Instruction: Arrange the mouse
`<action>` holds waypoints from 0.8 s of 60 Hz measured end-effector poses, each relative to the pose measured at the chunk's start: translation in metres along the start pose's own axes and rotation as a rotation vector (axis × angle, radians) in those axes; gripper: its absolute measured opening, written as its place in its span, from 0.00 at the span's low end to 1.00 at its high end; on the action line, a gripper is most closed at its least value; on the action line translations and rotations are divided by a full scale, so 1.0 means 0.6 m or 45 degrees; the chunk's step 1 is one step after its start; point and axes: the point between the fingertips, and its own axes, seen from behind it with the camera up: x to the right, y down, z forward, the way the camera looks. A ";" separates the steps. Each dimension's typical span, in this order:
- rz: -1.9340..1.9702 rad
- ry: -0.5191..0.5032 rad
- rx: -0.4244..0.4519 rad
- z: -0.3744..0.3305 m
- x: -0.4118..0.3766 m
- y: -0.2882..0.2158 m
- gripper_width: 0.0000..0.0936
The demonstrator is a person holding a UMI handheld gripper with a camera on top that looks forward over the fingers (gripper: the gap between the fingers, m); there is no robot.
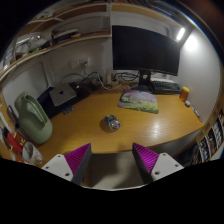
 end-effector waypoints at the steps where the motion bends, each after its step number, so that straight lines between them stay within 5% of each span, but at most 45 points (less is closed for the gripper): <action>1: 0.003 0.002 0.007 0.002 0.000 -0.001 0.91; 27: -0.031 -0.004 0.176 0.159 0.031 -0.022 0.92; 48: -0.059 -0.040 0.177 0.316 0.029 -0.038 0.91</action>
